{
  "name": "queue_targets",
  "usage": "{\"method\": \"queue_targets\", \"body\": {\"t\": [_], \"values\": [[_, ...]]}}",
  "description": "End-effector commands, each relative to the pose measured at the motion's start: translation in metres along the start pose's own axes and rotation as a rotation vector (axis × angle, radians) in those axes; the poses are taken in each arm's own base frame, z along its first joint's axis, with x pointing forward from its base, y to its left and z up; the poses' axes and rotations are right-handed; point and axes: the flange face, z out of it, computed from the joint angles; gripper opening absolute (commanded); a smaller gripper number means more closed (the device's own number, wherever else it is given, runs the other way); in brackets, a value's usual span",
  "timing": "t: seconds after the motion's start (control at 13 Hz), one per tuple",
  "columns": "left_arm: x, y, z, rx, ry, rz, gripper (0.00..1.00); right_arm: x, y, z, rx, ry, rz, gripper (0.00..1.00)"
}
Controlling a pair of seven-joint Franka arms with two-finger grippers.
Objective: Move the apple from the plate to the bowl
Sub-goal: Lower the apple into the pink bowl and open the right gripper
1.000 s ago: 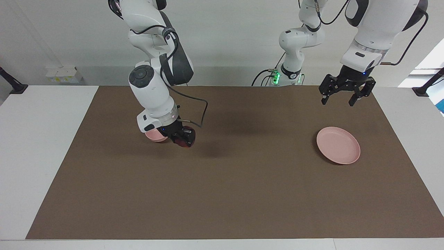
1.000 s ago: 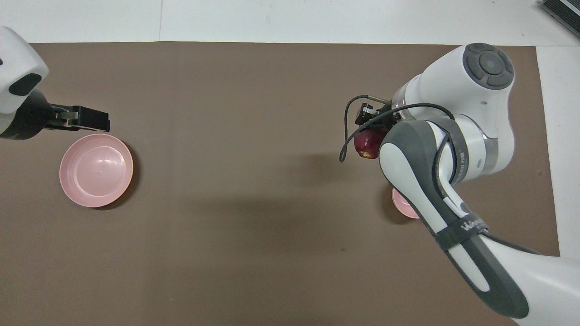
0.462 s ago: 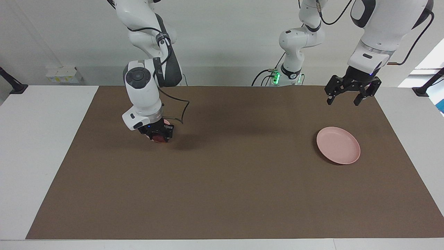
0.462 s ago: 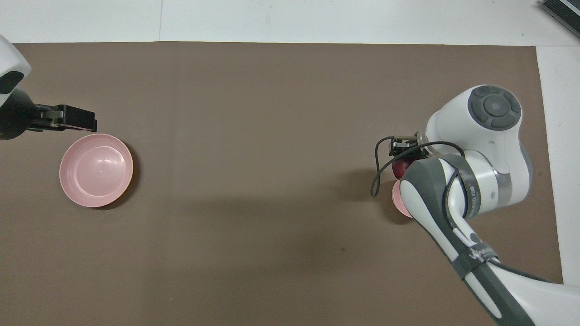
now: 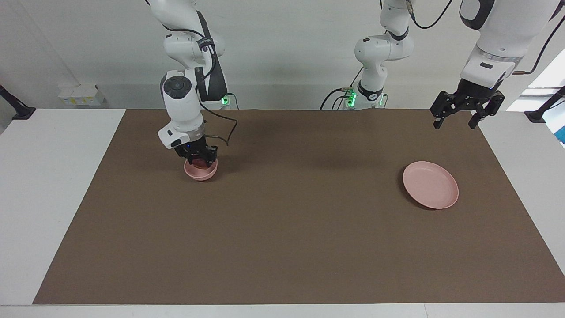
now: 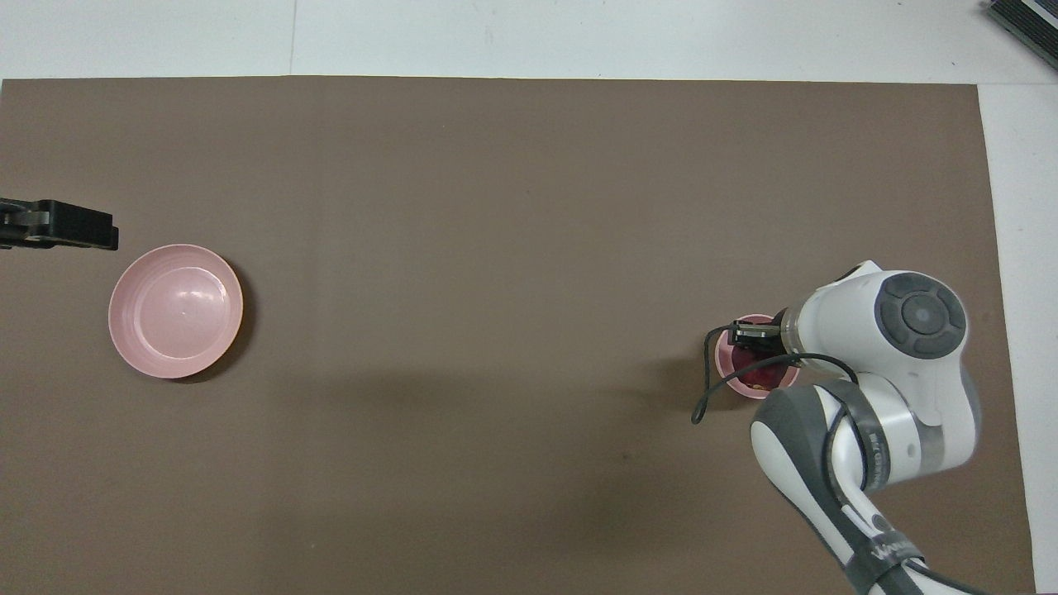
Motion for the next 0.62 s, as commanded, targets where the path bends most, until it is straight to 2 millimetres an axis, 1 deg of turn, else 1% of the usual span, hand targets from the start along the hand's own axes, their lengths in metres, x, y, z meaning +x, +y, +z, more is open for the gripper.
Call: {"method": "queue_targets", "body": {"t": [0.0, 0.08, 0.15, 0.23, 0.38, 0.54], "values": [[-0.007, 0.000, -0.008, 0.009, -0.025, 0.022, 1.00, 0.007, 0.010, 0.026, 0.002, 0.028, -0.019, 0.00], [-0.009, -0.006, -0.009, 0.010, -0.044, 0.012, 1.00, 0.010, 0.009, 0.031, 0.007, 0.036, -0.018, 0.01], [-0.011, -0.003, -0.008, 0.009, -0.058, 0.026, 1.00, 0.011, 0.004, 0.029, 0.009, 0.039, -0.026, 0.65], [-0.011, -0.001, -0.009, 0.007, -0.056, 0.029, 1.00, 0.015, 0.002, 0.026, 0.012, 0.042, -0.020, 1.00], [-0.012, -0.002, -0.009, -0.013, -0.057, 0.038, 1.00, 0.023, 0.002, 0.008, 0.009, 0.049, -0.028, 1.00], [-0.013, -0.001, -0.009, -0.015, -0.062, 0.053, 1.00, 0.038, 0.004, -0.027, -0.003, 0.008, -0.023, 1.00]]}}
